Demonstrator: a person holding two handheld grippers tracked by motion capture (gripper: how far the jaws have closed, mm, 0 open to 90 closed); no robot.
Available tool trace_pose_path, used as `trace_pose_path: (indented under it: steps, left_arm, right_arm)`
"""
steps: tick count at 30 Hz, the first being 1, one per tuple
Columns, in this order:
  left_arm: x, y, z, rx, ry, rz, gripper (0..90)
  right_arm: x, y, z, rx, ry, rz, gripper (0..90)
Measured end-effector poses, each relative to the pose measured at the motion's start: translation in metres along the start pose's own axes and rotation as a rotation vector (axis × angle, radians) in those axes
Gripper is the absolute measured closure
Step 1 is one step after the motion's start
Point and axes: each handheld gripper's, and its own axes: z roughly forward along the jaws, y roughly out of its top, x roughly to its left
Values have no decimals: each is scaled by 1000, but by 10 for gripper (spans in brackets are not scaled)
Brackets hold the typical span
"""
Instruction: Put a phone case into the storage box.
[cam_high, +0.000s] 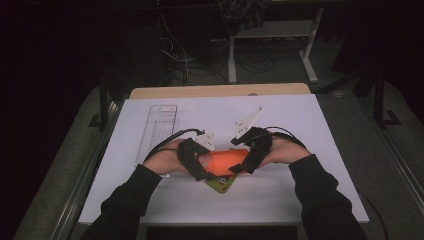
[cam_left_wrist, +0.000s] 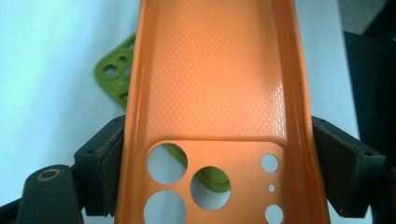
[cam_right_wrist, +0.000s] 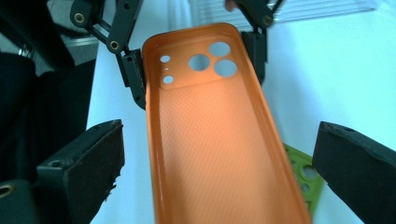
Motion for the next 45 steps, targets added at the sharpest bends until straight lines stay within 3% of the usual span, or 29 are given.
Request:
trace_pose_path:
  steps: [8,14,17,18,27,31,32,35,38,45]
  left_arm:
    - [6,-5,-1,16,83,-114,157]
    - [9,-8,-1,19,159,-202,157]
    - [12,-11,-4,23,175,-218,156]
    - [12,-11,-5,19,179,-227,156]
    - [14,-13,-11,-8,229,-306,157]
    - [15,-13,-13,-13,239,-319,157]
    - [16,-13,-15,9,235,-301,157]
    - [15,-13,-13,-22,244,-340,157]
    - [15,-13,-14,-11,250,-334,157]
    - [14,-13,-15,-16,247,-342,157]
  right_arm:
    - [-10,-16,-10,-28,-84,89,15]
    - [-11,-26,-15,-41,-152,192,10]
    - [-12,-30,-16,-63,-211,252,9]
    - [-11,-30,-17,-74,-209,276,9]
    - [-8,-46,-14,-94,-280,360,6]
    - [-4,-50,-10,-104,-311,398,0]
    - [-4,-52,-8,-106,-321,386,0]
    - [1,-54,-2,-113,-352,420,0]
    - [5,-58,4,-152,-394,456,0]
    - [8,-63,14,-144,-419,473,0]
